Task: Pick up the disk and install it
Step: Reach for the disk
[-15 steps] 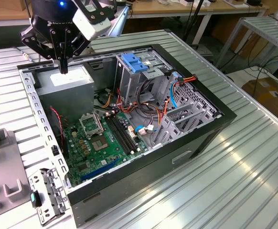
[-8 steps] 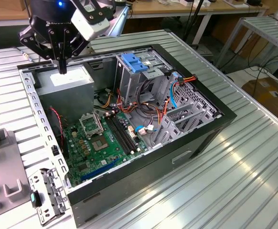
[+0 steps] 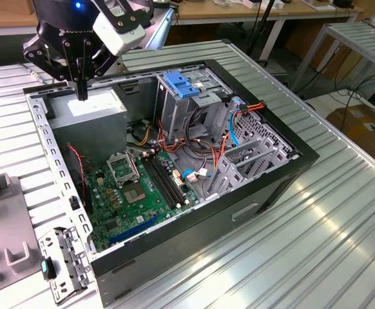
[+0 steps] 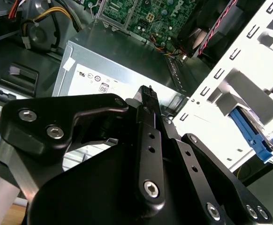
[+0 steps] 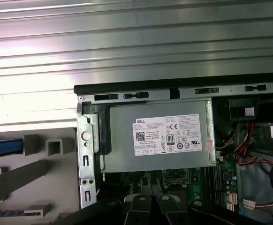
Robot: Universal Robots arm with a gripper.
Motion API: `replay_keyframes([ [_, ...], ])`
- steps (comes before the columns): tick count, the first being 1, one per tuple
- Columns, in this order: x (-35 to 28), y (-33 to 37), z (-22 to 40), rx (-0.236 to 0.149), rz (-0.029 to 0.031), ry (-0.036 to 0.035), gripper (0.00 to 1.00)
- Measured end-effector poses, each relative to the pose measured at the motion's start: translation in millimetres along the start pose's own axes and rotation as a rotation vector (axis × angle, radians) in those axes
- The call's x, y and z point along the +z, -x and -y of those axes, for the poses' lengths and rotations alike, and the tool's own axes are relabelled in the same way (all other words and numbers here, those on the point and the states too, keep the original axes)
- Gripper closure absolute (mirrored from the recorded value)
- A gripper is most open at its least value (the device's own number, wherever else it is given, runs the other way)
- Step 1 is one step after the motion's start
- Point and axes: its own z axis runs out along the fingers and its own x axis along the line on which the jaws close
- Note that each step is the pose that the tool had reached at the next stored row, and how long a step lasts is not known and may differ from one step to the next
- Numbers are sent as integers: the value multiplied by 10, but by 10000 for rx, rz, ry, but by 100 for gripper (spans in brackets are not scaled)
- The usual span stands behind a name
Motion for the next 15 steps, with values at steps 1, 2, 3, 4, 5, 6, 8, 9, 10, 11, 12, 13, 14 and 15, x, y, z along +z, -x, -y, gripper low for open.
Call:
replay_keyframes([
  [1,0,-4,0,0,-3,0,89],
  [2,0,-8,1,0,-5,-1,89],
  [3,0,-11,1,0,-7,-1,89],
  [4,1,-16,1,0,-9,-1,89],
  [5,1,-21,2,1,-14,-1,89],
  [6,1,-24,2,0,-16,-1,89],
  [8,1,-33,3,1,-22,-2,89],
  [9,1,-44,4,1,-24,-2,89],
  [10,2,-52,4,1,-25,-2,89],
  [11,1,-62,5,2,-26,-3,89],
  [12,2,-72,5,2,-26,-1,89],
  [13,2,-73,5,1,-27,-3,89],
  [14,2,-73,5,1,-27,-3,89],
  [15,1,-74,6,1,-28,-3,89],
])
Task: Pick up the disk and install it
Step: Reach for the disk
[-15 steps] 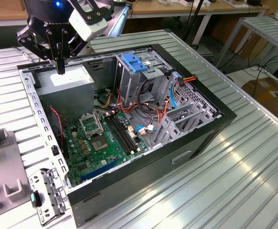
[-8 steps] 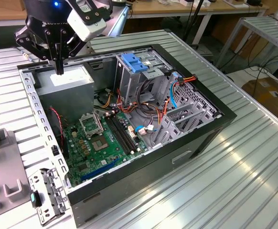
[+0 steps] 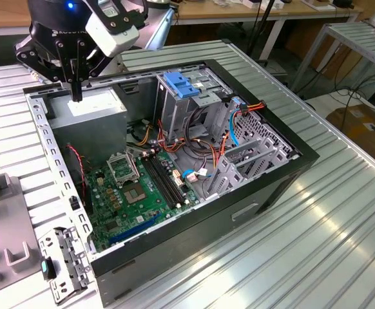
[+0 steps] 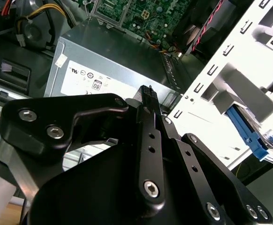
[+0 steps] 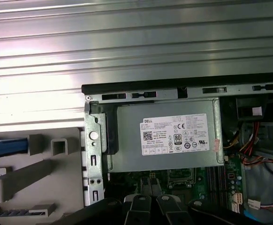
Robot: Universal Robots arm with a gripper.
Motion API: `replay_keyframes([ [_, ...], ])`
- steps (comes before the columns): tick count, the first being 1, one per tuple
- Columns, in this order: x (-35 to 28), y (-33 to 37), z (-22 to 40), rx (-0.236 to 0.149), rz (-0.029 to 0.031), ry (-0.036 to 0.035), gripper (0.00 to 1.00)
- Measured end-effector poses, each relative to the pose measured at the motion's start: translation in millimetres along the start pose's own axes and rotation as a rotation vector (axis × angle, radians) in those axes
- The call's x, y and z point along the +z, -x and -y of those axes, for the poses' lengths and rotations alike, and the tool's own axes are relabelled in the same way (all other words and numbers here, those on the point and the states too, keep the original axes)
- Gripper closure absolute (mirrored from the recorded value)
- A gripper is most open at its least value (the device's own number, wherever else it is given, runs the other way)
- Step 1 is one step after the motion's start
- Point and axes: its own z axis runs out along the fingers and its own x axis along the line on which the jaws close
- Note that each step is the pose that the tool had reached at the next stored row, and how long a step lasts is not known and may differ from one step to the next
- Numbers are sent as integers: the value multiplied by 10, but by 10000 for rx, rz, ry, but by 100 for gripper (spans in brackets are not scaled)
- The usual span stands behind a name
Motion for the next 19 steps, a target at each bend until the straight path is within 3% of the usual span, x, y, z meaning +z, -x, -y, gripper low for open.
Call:
replay_keyframes([
  [2,0,-1,0,1,0,1,89],
  [5,1,-77,4,1,1,0,89],
  [10,10,-359,24,1,1,0,89],
  [19,28,-767,52,1,1,1,89],
])
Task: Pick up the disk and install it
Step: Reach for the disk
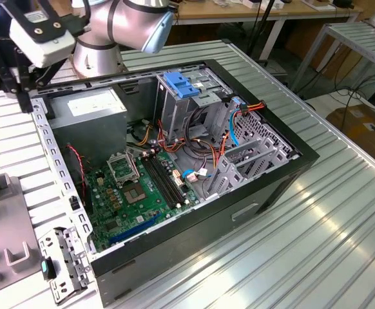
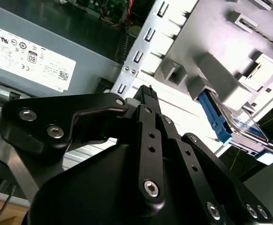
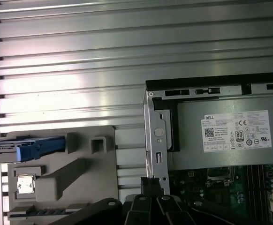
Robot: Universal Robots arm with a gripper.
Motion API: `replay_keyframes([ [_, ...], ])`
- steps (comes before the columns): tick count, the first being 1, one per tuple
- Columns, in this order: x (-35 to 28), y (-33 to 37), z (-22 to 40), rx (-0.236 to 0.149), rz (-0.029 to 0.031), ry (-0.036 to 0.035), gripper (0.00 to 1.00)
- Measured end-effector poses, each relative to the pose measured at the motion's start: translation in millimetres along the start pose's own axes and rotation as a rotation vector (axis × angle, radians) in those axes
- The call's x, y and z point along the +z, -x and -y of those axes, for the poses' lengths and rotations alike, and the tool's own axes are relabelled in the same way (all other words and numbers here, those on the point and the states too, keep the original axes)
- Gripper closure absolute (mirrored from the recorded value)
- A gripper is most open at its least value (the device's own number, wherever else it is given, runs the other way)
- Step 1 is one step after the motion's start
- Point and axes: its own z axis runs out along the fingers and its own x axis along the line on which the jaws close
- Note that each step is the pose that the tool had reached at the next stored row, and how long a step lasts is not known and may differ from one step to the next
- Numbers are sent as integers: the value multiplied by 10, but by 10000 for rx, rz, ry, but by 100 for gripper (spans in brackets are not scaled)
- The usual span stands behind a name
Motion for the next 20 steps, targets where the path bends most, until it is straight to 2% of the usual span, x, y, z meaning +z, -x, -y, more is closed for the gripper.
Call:
replay_keyframes([
  [1,2,-43,3,0,0,0,89],
  [4,10,-251,17,1,0,0,89],
  [9,20,-468,33,0,1,0,89],
  [11,26,-612,38,-2,0,-1,89],
  [13,32,-706,30,0,1,1,89],
  [14,38,-810,12,-2,0,0,89],
  [20,62,-1056,-3,0,-40,-3,89],
])
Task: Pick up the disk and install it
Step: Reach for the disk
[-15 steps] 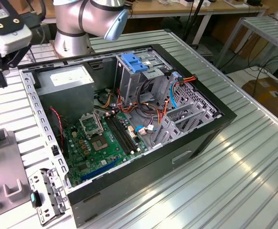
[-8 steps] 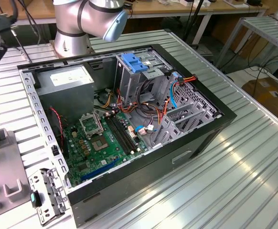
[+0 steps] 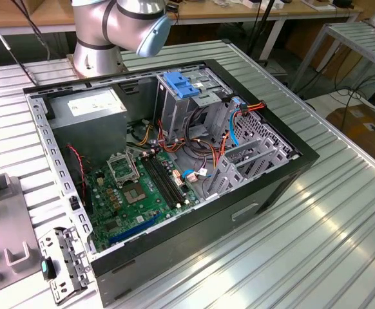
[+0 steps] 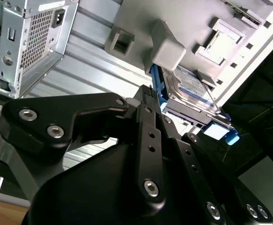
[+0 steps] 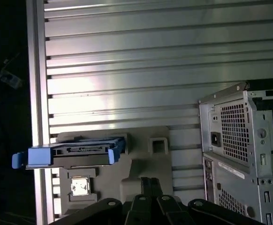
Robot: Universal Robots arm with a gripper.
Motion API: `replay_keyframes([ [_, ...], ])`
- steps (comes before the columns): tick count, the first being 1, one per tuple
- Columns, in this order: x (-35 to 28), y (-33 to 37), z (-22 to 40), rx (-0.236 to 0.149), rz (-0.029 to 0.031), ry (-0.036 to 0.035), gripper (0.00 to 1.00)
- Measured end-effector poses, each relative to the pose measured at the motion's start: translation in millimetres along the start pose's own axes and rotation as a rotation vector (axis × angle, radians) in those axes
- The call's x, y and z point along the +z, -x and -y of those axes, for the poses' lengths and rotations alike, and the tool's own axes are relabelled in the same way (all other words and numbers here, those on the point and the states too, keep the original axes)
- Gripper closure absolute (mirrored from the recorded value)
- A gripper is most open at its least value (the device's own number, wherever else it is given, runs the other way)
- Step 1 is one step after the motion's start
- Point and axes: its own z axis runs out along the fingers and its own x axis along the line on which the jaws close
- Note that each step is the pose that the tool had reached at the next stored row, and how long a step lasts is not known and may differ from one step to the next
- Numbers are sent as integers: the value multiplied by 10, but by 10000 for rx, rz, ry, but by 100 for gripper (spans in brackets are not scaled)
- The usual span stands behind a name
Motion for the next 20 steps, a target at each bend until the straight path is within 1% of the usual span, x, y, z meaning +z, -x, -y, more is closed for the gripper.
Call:
replay_keyframes([
  [3,25,-226,-1,1,-17,-2,89],
  [5,37,-317,-1,2,-18,-1,89],
  [6,45,-379,0,3,-18,0,89],
  [9,59,-519,3,1,-21,-2,89],
  [10,66,-580,4,1,-21,-1,89],
  [13,79,-713,6,3,-27,-2,89],
  [14,87,-800,8,2,-31,-3,89],
  [15,99,-916,9,2,-34,-3,89],
  [16,106,-975,10,3,-36,-3,89],
  [20,135,-1174,5,2,-37,-4,89],
])
